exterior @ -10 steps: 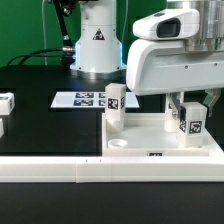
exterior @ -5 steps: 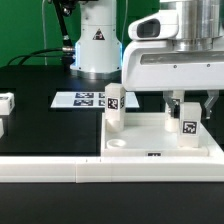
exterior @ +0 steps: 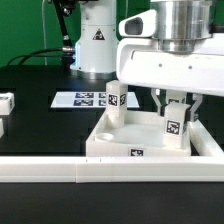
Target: Assemble square table
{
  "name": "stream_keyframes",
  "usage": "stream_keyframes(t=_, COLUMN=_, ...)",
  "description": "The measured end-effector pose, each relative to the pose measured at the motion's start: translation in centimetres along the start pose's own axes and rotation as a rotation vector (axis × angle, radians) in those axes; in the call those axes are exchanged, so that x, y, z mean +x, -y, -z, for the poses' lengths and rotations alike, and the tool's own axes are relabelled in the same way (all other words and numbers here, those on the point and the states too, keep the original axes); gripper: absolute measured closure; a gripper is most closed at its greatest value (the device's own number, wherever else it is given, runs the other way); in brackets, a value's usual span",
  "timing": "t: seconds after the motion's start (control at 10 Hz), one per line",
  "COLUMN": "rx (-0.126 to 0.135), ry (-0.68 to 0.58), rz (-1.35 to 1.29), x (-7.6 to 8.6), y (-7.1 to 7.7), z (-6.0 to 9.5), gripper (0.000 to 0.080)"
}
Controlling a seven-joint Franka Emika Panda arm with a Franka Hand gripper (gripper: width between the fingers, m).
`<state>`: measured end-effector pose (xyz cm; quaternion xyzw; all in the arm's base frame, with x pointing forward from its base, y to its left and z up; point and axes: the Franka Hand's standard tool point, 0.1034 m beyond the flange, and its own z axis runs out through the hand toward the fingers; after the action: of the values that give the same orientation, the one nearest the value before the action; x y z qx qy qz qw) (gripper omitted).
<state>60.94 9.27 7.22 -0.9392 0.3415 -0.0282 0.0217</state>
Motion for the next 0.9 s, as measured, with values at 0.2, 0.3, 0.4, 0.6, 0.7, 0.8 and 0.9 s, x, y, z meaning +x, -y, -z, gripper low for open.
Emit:
stream_keyframes(t=0.2, rx=-0.006, ry=-0.005, rz=-0.027, x=0.3, y=-0.4, z=0.0, gripper=0.0442)
stream_keyframes(t=0.3, rx=-0.004, ry=-0.004, rz=-0.003, x=0.3, y=-0.2, z=0.2, gripper=0.0304)
stream_keyframes(t=0.4, rx=0.002, ry=-0.005, rz=0.03, x=0.2, y=0.0, z=0.7, gripper=0.0304)
stream_keyframes(t=0.6, rx=0.009, ry=0.003, rz=0.088, x=-0.2, y=0.4, z=2.1, gripper=0.016)
stream_keyframes(t=0.7, rx=0.017, ry=0.005, rz=0.128, x=-0.1, y=0.3, z=3.0, gripper=0.016)
stream_keyframes(t=0.8, rx=0.021, ry=0.008, rz=0.165, x=0.2, y=-0.2, z=4.1, gripper=0.0152)
stream_keyframes(t=0.9, rx=0.025, ry=0.009, rz=0.213, x=0.6, y=-1.0, z=5.3, gripper=0.0152)
